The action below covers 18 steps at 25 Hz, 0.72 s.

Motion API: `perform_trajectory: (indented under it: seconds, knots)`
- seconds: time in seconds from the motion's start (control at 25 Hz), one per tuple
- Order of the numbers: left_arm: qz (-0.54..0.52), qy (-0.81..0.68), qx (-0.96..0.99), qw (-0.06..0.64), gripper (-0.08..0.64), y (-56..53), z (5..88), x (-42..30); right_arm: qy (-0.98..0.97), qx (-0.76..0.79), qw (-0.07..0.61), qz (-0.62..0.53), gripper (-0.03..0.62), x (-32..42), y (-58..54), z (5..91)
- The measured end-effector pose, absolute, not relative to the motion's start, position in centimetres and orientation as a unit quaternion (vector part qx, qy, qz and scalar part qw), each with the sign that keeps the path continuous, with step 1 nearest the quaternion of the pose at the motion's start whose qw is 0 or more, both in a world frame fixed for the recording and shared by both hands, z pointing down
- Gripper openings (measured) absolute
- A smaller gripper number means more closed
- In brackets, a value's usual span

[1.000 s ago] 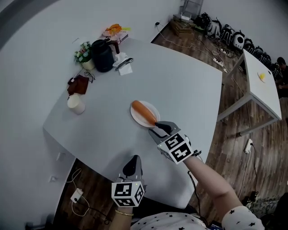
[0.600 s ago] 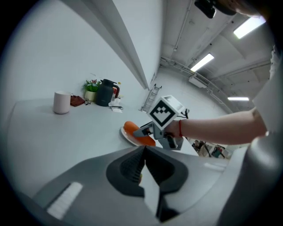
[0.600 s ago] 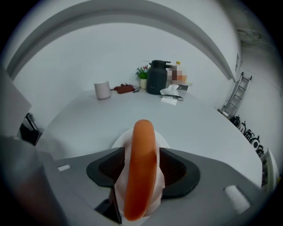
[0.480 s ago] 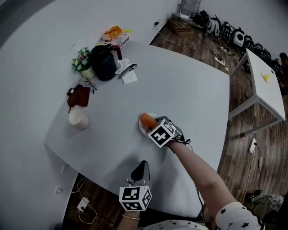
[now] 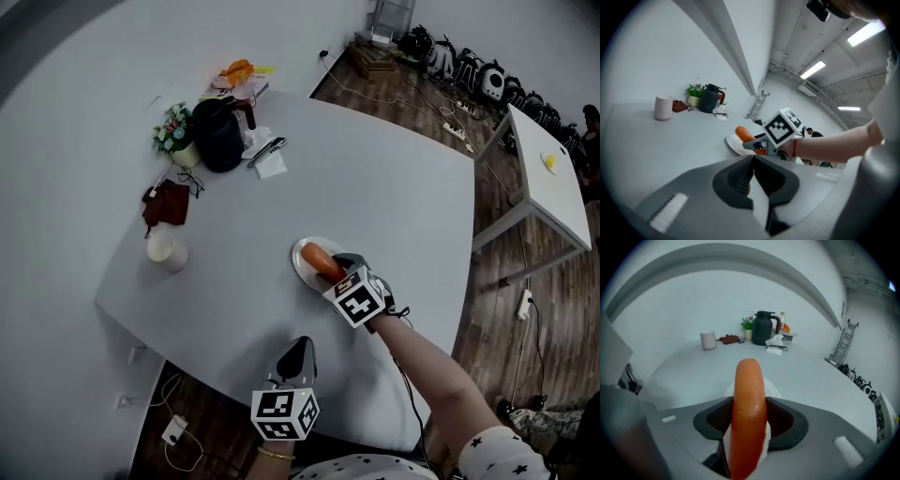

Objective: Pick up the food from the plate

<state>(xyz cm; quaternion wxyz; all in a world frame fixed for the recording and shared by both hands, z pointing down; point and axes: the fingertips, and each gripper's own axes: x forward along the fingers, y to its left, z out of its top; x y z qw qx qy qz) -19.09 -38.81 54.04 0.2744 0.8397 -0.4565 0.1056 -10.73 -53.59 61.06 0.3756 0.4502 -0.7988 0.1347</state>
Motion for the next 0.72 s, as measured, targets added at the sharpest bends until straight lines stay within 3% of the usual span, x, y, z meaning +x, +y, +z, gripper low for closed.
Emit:
perform_trajectory:
  seconds: [0.44, 0.72]
  knots:
    - [0.091, -0.437, 0.863, 0.238, 0.008, -35.5, 51.1, -18.2, -0.835, 0.493, 0.145, 0.197, 0.213, -11.4, -38.6, 50.8]
    - [0.090, -0.418, 0.873, 0.236, 0.008, -33.7, 50.2, -16.6, -0.815, 0.530, 0.089, 0.218, 0.213, -9.8, -32.0, 49.0]
